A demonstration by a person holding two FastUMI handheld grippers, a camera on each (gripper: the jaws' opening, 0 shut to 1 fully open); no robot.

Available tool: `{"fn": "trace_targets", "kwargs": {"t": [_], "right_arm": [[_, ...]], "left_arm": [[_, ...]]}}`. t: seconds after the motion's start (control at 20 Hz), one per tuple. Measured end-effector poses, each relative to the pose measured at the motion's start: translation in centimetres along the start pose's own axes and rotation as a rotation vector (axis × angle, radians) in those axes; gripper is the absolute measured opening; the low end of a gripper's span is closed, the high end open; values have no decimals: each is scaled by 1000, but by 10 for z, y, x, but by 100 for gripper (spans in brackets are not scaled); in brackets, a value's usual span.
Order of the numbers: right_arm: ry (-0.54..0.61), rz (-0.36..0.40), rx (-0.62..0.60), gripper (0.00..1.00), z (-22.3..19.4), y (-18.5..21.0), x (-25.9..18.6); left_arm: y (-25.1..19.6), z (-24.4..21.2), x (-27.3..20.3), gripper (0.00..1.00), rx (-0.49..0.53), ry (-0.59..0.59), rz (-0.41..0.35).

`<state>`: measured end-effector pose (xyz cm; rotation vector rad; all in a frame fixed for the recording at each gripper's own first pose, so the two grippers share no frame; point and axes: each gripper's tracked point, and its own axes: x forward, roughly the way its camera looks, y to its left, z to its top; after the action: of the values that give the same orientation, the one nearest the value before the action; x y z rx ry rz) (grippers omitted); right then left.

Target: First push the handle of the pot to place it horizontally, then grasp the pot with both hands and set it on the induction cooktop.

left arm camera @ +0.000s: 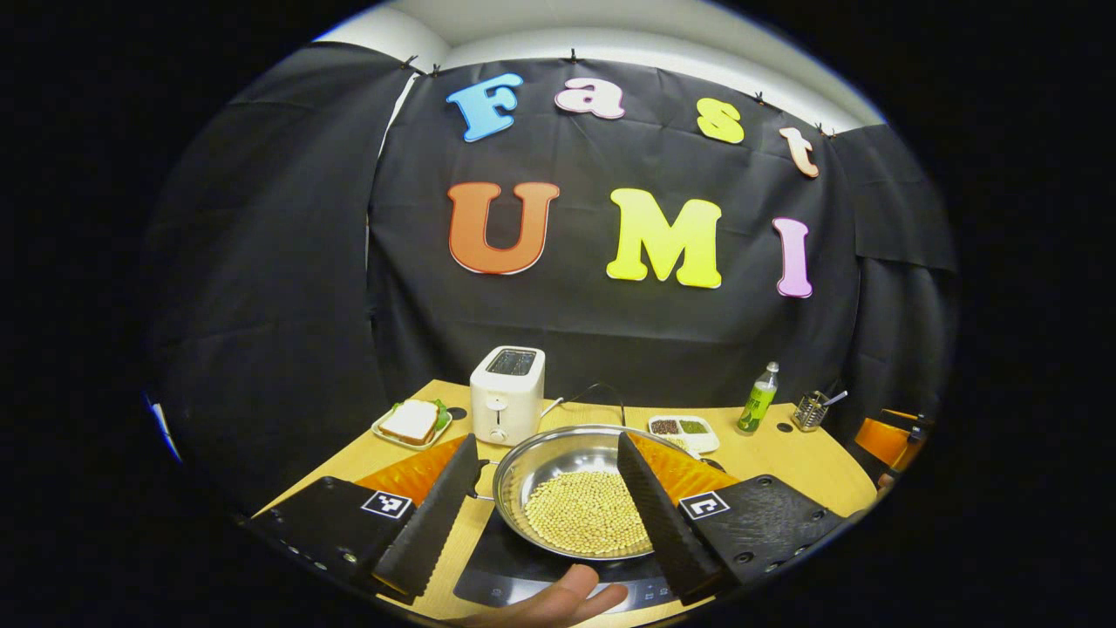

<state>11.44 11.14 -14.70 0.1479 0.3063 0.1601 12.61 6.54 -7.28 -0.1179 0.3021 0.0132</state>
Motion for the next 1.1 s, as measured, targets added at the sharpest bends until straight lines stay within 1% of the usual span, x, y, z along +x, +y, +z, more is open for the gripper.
{"fn": "trace_targets", "kwargs": {"t": [0.2,0.45,0.6,0.75,0.95,1.05,1.1], "right_arm": [[-68,-9,-8,95,25,-7,-33],[-152,-30,-63,94,51,-11,-75],[-197,-38,-89,95,63,-11,-101],[-223,-24,-85,94,64,-13,-124],[-251,-56,-131,94,64,-38,-149],[-271,-73,-139,94,64,-48,-158],[-267,-68,-125,94,59,-51,-163]], "left_arm": [[-29,33,-36,95,6,-77,-41],[-55,64,-87,95,30,-169,-52],[-67,64,-111,95,41,-189,-63],[-76,56,-134,95,51,-189,-58],[-94,46,-159,95,110,-210,-60],[-111,35,-168,95,102,-222,-71],[-123,29,-171,95,101,-231,-83]]}}
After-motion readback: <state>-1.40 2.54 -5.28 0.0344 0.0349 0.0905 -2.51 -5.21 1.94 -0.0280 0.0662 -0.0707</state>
